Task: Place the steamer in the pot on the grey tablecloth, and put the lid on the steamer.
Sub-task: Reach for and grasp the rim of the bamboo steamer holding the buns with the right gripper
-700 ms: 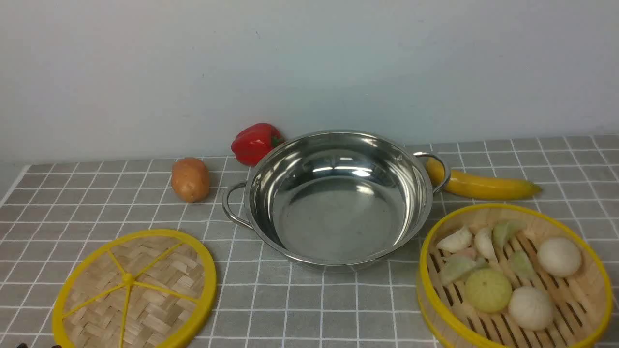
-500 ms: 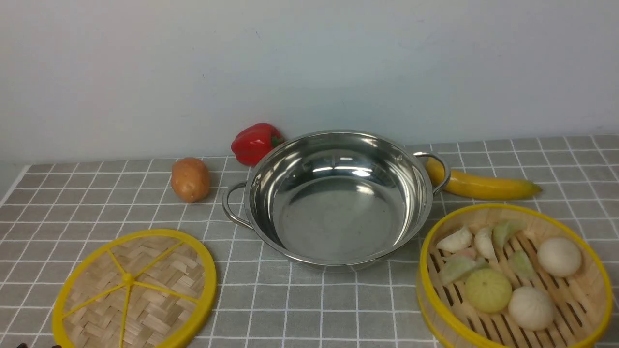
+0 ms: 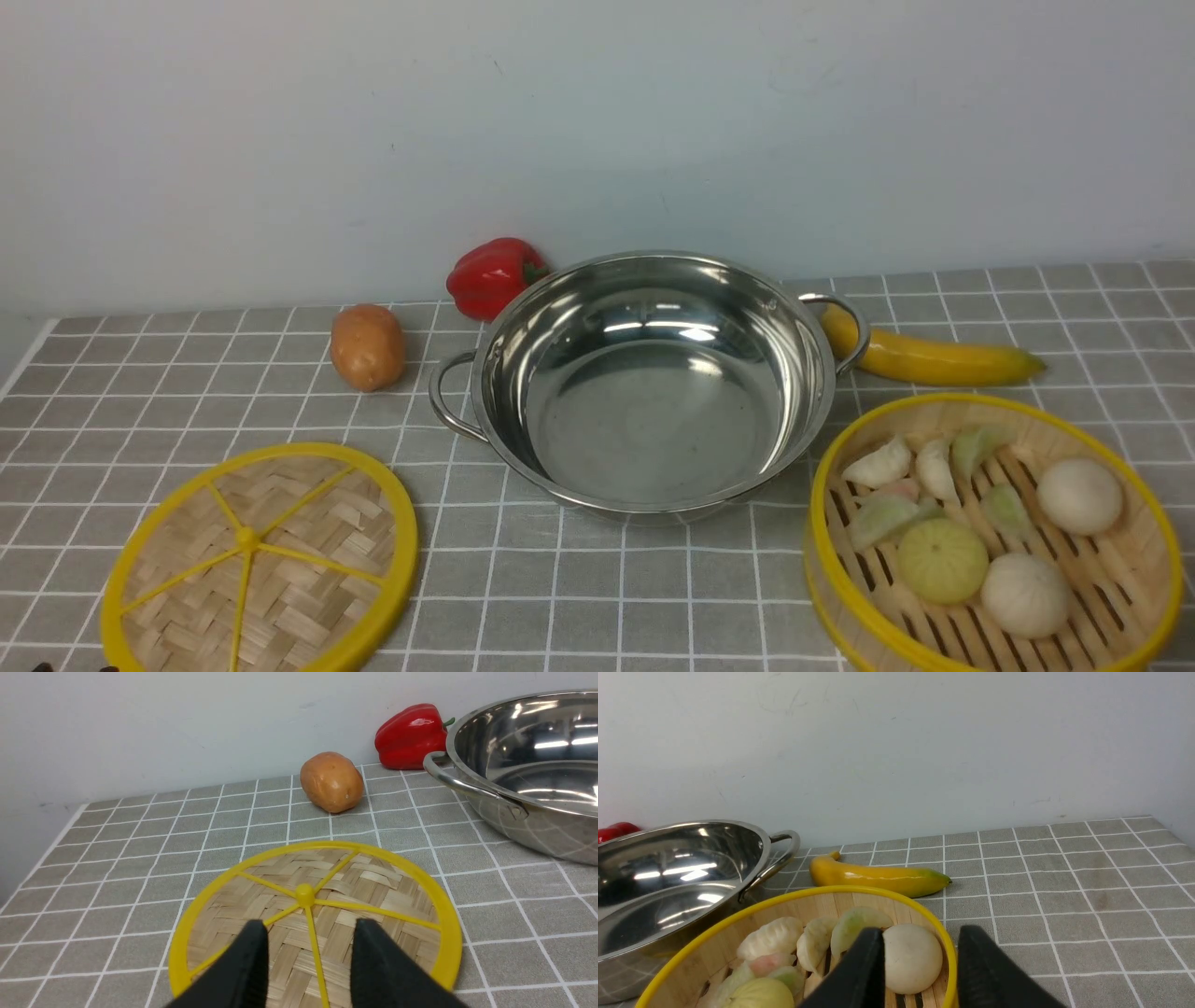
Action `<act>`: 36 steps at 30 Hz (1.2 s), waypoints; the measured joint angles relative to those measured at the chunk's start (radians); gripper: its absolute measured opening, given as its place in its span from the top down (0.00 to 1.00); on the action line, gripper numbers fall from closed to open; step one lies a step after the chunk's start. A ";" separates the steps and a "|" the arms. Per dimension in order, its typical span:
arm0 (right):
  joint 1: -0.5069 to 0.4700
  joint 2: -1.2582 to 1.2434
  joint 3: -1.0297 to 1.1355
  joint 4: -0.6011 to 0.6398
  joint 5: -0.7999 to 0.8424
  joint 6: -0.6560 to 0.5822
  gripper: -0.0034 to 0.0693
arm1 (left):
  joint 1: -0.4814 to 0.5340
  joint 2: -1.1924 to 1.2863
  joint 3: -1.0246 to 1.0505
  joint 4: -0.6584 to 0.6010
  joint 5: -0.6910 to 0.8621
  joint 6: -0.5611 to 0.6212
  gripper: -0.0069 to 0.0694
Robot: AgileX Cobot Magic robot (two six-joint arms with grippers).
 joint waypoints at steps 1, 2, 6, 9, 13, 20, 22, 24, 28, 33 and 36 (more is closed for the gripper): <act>0.000 0.000 0.000 -0.003 0.000 0.000 0.62 | 0.000 0.000 0.000 0.000 0.000 0.000 0.59; 0.000 0.000 0.000 -0.005 0.000 0.000 0.62 | 0.000 0.000 0.000 0.000 0.000 0.000 0.59; 0.000 0.000 0.000 -0.008 0.000 0.000 0.62 | 0.000 0.000 0.000 0.000 0.000 0.000 0.59; 0.000 0.000 0.000 -0.008 0.000 -0.001 0.62 | 0.000 0.000 0.000 0.000 0.000 0.000 0.59; 0.000 0.000 0.000 -0.008 0.000 -0.001 0.62 | 0.000 0.000 0.000 -0.053 0.000 -0.021 0.59; 0.000 0.000 0.000 0.105 -0.056 0.080 0.62 | 0.000 0.000 0.000 -0.485 0.036 -0.204 0.59; 0.000 0.000 0.000 0.193 -0.093 0.131 0.62 | 0.000 0.000 0.000 -0.547 0.038 -0.213 0.59; 0.000 0.000 0.000 0.337 -0.161 0.212 0.62 | 0.000 0.000 0.000 -0.597 0.022 -0.204 0.59; 0.000 0.000 0.000 0.473 -0.219 0.276 0.62 | 0.000 -0.002 0.000 -0.617 -0.100 -0.149 0.59; 0.000 0.000 0.000 0.509 -0.233 0.291 0.62 | 0.000 -0.002 0.000 -0.634 -0.246 -0.138 0.59; 0.000 0.000 0.000 0.525 -0.251 0.317 0.62 | 0.000 -0.002 0.000 -0.673 -0.329 -0.154 0.59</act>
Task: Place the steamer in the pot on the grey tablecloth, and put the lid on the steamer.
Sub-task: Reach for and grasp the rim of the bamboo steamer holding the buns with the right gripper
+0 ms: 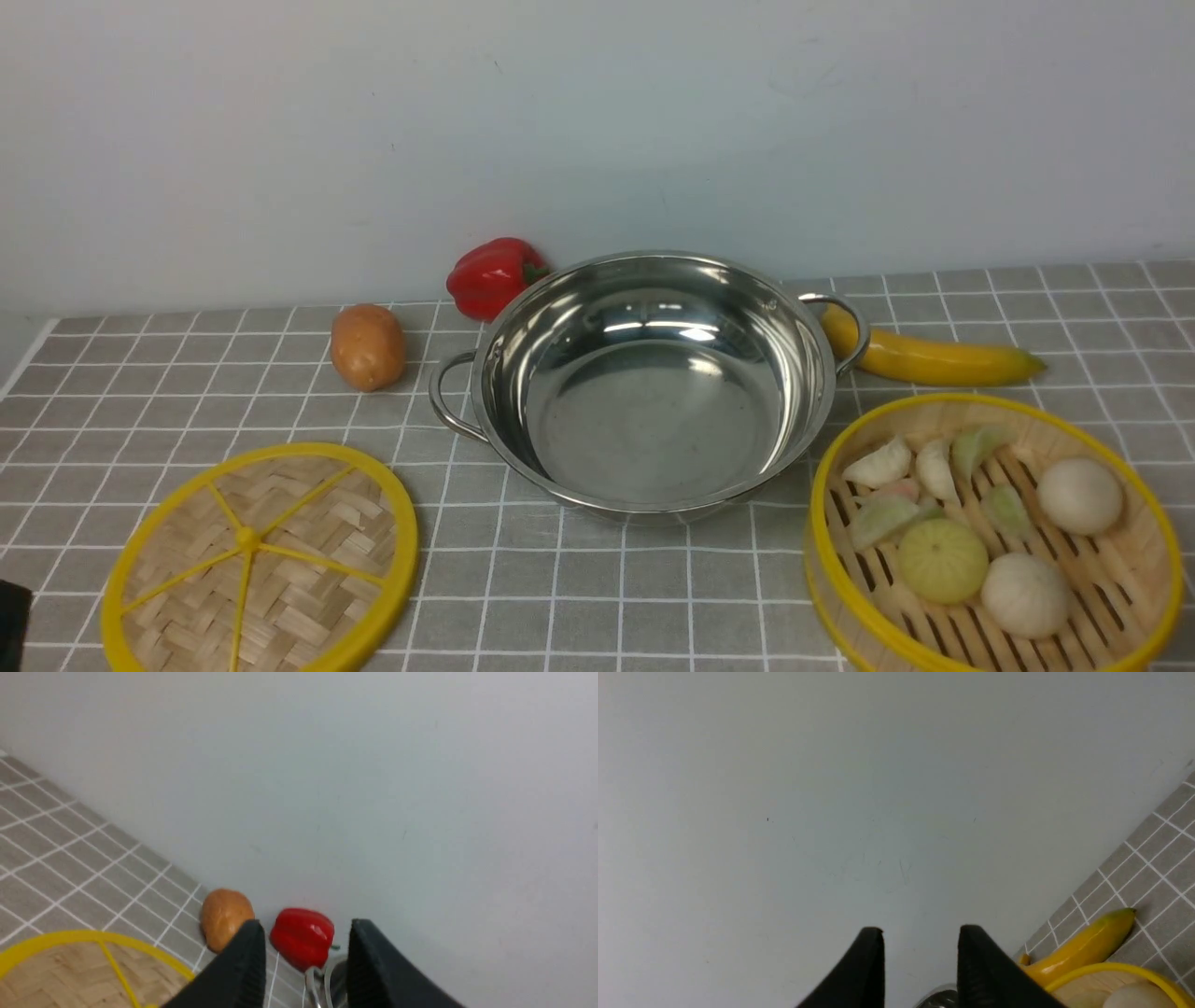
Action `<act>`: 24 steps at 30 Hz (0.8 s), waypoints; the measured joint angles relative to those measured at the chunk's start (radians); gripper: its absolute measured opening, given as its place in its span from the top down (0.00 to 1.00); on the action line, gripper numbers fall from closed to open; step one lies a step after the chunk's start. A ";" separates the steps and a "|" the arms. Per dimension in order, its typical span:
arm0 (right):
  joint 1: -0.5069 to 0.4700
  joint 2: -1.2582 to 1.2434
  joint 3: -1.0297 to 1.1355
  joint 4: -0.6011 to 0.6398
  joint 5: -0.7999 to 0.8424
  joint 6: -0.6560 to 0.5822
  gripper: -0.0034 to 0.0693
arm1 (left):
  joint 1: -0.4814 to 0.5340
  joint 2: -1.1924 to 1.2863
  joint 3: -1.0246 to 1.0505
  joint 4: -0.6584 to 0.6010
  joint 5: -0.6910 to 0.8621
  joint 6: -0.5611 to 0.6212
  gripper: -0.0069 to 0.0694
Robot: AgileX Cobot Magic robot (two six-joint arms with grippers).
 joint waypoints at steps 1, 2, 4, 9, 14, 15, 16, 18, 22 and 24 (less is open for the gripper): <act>0.000 0.000 0.000 0.001 -0.009 0.002 0.62 | 0.000 0.000 0.000 -0.002 -0.012 -0.003 0.59; 0.000 0.000 0.000 0.007 -0.075 0.027 0.62 | 0.000 0.000 0.000 -0.019 -0.056 -0.010 0.59; 0.000 0.000 0.000 0.010 -0.151 0.037 0.62 | 0.000 0.000 0.000 -0.025 -0.085 -0.011 0.59; 0.000 0.042 -0.140 -0.099 -0.431 0.006 0.62 | 0.000 0.000 0.000 -0.034 -0.196 -0.018 0.59; 0.000 0.200 -0.413 -0.332 -0.101 -0.024 0.62 | 0.000 0.000 0.000 -0.034 -0.247 -0.052 0.59; 0.000 0.249 -0.479 -0.373 0.039 -0.027 0.62 | 0.000 0.000 0.000 -0.034 -0.250 -0.064 0.59; 0.000 0.304 -0.546 -0.402 0.191 -0.029 0.62 | 0.000 0.000 -0.003 -0.031 -0.250 -0.069 0.59; 0.000 0.390 -0.637 -0.444 0.411 -0.041 0.62 | 0.000 0.000 -0.015 -0.011 -0.243 -0.070 0.59; 0.000 0.643 -0.832 -0.505 0.928 -0.173 0.62 | 0.000 0.045 -0.100 0.142 -0.141 -0.021 0.59; 0.000 0.760 -0.880 -0.506 1.082 -0.238 0.62 | 0.000 0.100 -0.144 0.246 -0.054 0.014 0.59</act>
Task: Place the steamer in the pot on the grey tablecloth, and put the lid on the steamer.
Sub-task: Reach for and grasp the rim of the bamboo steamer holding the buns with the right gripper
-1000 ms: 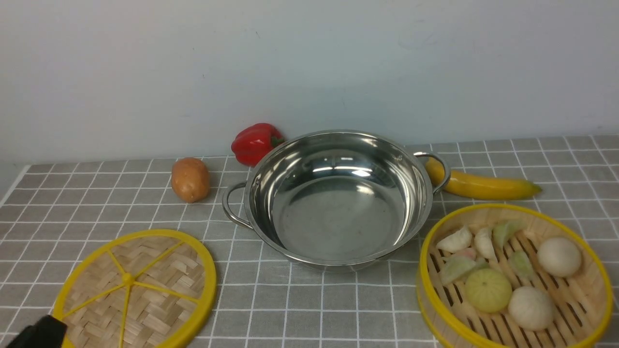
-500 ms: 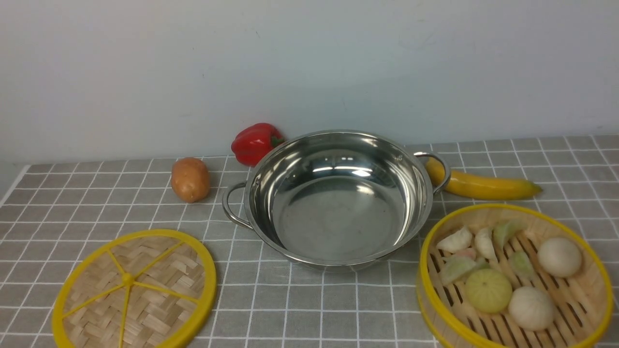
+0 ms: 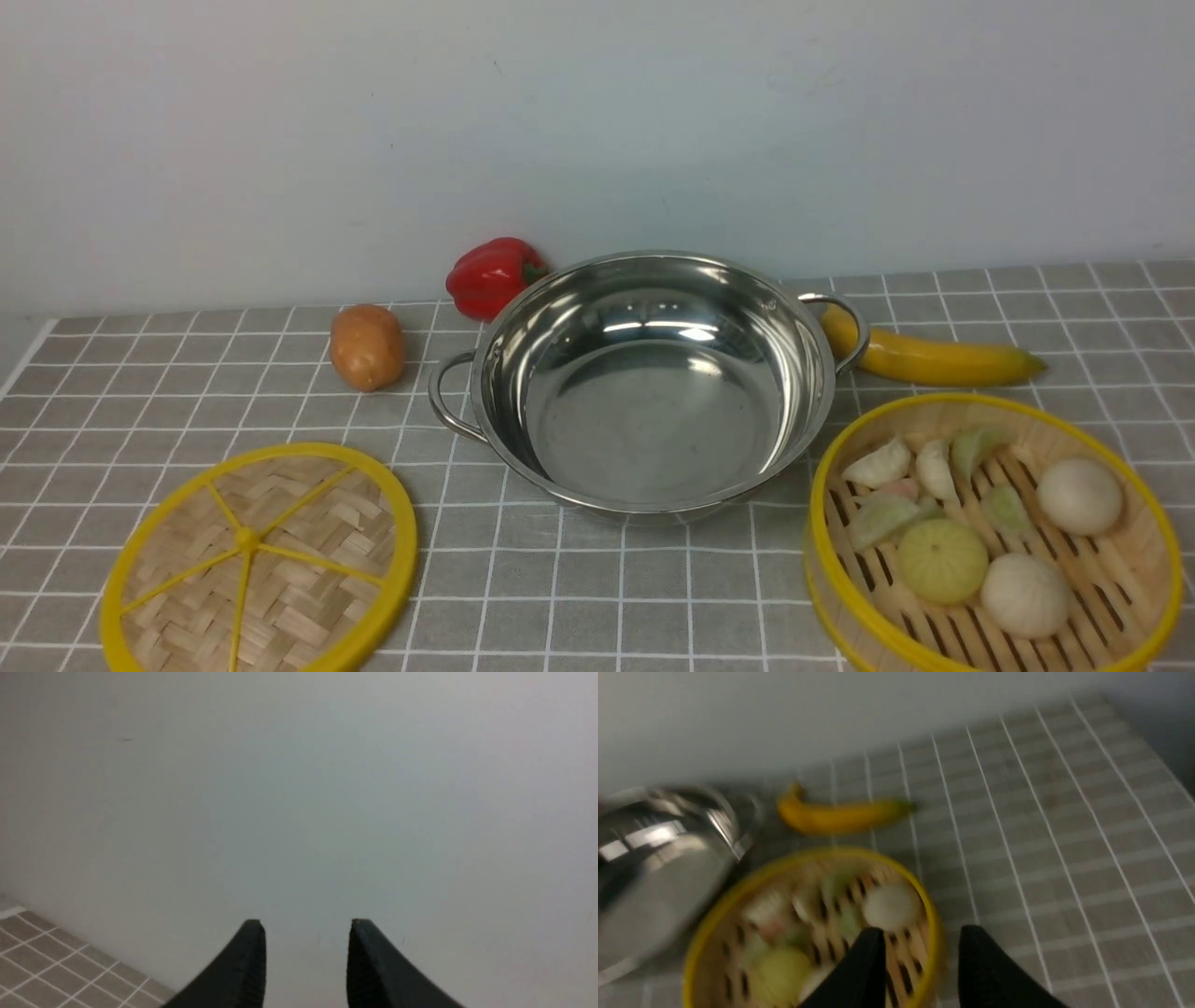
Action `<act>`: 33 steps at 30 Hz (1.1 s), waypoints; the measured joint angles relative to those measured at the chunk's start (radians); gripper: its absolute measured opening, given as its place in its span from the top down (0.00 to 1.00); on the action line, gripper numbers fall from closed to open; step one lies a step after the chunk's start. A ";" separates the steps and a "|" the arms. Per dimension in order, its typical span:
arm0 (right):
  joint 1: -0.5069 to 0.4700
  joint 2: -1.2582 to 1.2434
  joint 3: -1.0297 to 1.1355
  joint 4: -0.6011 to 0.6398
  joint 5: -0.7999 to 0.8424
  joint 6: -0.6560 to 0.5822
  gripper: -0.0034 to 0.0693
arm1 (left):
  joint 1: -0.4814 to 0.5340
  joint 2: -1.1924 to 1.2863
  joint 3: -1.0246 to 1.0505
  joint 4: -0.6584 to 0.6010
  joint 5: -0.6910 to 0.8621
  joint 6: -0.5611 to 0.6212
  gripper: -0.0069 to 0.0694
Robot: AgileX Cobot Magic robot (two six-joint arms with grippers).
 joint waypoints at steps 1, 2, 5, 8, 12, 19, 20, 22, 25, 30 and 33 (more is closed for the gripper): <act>0.000 0.081 -0.017 0.008 0.064 -0.051 0.62 | 0.000 0.059 -0.044 0.066 0.091 0.019 0.59; 0.000 0.147 -0.021 0.023 0.086 -0.095 0.62 | 0.000 0.120 -0.076 0.111 0.156 0.027 0.59; 0.000 0.275 -0.026 0.070 0.078 -0.160 0.62 | 0.000 0.291 -0.164 0.188 0.308 0.031 0.59; 0.000 0.405 -0.028 0.102 0.045 -0.202 0.62 | 0.000 0.506 -0.286 0.229 0.480 0.033 0.59; 0.000 0.536 -0.028 0.107 -0.027 -0.210 0.62 | 0.000 0.777 -0.459 0.313 0.699 0.033 0.59; 0.000 0.696 -0.028 0.107 -0.142 -0.212 0.62 | 0.000 1.140 -0.727 0.514 0.933 -0.009 0.59; 0.000 0.715 -0.028 0.106 -0.152 -0.212 0.62 | 0.000 1.178 -0.754 0.534 0.953 -0.022 0.59; 0.000 0.758 -0.028 0.100 -0.178 -0.212 0.62 | 0.000 1.233 -0.788 0.567 0.975 -0.040 0.59; 0.000 0.804 -0.028 0.086 -0.211 -0.211 0.62 | 0.000 1.285 -0.807 0.605 0.977 -0.062 0.59; 0.000 0.879 -0.028 0.062 -0.238 -0.209 0.62 | 0.000 1.318 -0.809 0.633 0.967 -0.084 0.59; 0.000 0.921 -0.028 0.058 -0.260 -0.209 0.65 | 0.000 1.318 -0.810 0.636 0.944 -0.084 0.59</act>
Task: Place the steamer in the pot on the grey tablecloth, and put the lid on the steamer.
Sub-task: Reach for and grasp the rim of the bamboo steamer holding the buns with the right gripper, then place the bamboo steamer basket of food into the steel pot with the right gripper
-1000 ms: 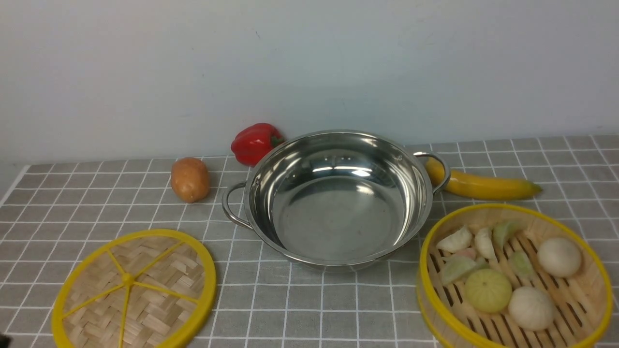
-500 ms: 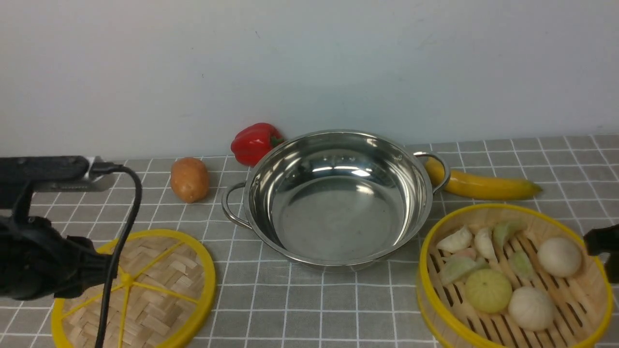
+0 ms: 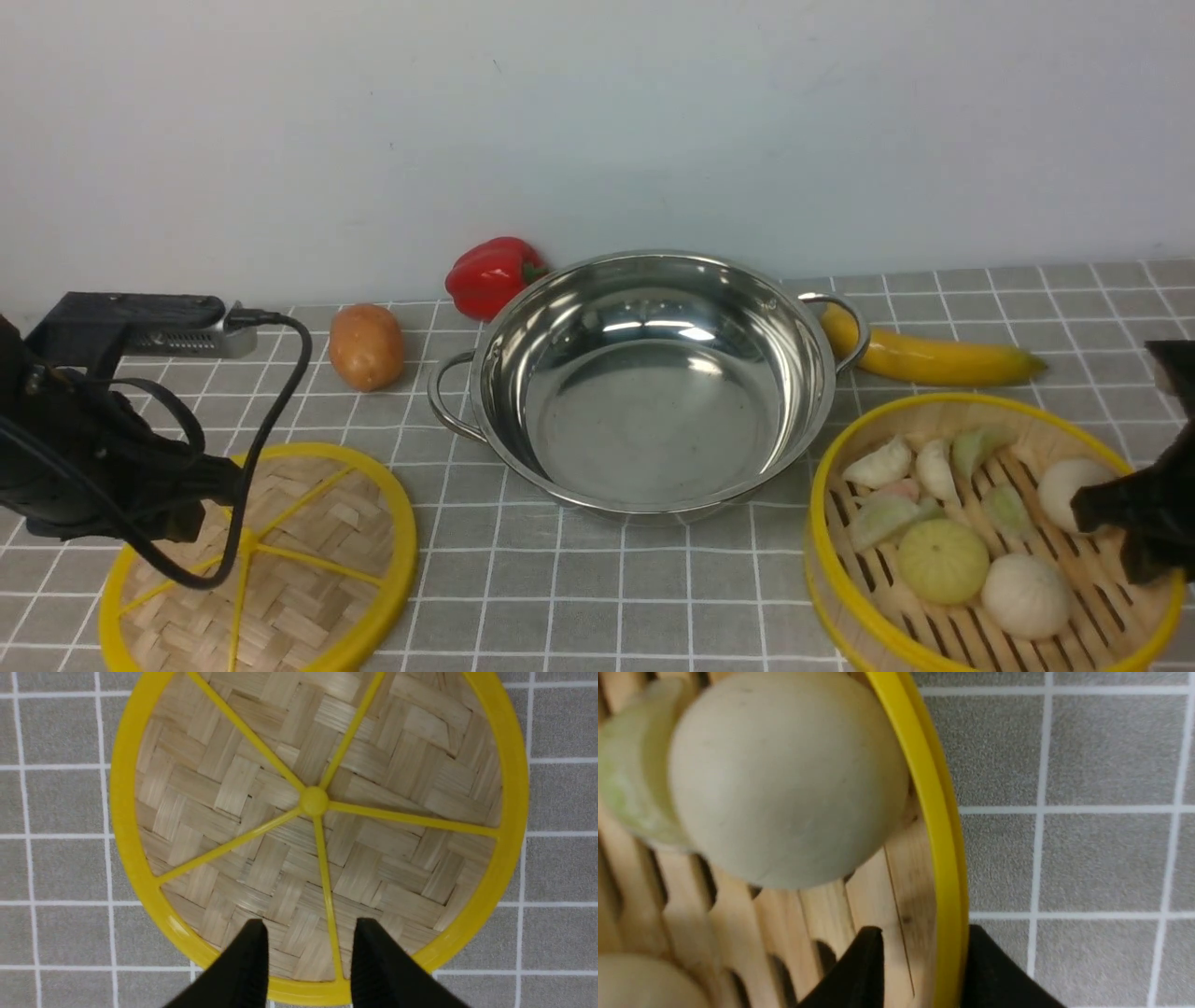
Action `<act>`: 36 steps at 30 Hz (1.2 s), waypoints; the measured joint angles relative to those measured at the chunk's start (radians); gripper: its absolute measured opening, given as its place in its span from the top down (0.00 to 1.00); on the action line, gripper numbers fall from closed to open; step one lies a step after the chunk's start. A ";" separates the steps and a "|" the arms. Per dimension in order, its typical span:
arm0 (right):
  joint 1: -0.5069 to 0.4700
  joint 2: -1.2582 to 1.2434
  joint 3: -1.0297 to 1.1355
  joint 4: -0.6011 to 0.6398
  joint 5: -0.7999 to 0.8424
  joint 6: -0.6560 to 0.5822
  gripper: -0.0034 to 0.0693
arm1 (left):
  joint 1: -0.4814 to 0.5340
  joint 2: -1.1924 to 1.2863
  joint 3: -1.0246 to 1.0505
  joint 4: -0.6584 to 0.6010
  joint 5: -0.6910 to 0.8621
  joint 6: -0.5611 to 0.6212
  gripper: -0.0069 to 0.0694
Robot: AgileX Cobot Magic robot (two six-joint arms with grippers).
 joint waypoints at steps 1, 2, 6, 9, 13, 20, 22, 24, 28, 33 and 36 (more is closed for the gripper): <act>0.000 0.000 0.000 0.000 0.000 0.000 0.65 | 0.000 0.000 -0.001 0.000 -0.002 0.000 0.59; 0.000 0.018 0.000 -0.004 -0.001 0.000 0.71 | 0.000 0.000 -0.002 0.000 -0.005 0.000 0.59; -0.002 0.021 -0.004 -0.012 0.019 0.020 0.88 | 0.000 0.000 -0.002 0.001 -0.018 0.000 0.59; -0.003 0.014 -0.005 -0.048 0.072 0.002 0.88 | 0.000 0.000 -0.003 0.004 -0.018 0.000 0.59; -0.003 -0.058 -0.007 -0.083 0.192 0.001 0.88 | 0.000 0.000 -0.003 0.009 -0.019 0.000 0.59; -0.003 -0.212 -0.068 -0.086 0.336 -0.021 0.88 | 0.000 0.000 -0.003 0.016 -0.020 0.000 0.59; 0.000 -0.242 -0.153 -0.024 0.381 -0.058 0.88 | 0.000 0.000 -0.003 0.016 -0.020 0.000 0.59; 0.011 -0.245 -0.213 0.019 0.395 -0.088 0.88 | 0.000 0.000 -0.003 0.016 -0.020 0.000 0.59; 0.081 -0.166 -0.401 0.091 0.409 -0.106 0.88 | 0.000 0.000 -0.003 0.016 -0.021 0.000 0.59; 0.180 0.015 -0.631 0.108 0.410 -0.101 0.88 | 0.000 0.000 -0.003 0.016 -0.024 0.000 0.59; 0.260 0.220 -0.866 0.110 0.410 -0.086 0.88 | 0.000 0.001 -0.003 0.016 -0.024 0.000 0.59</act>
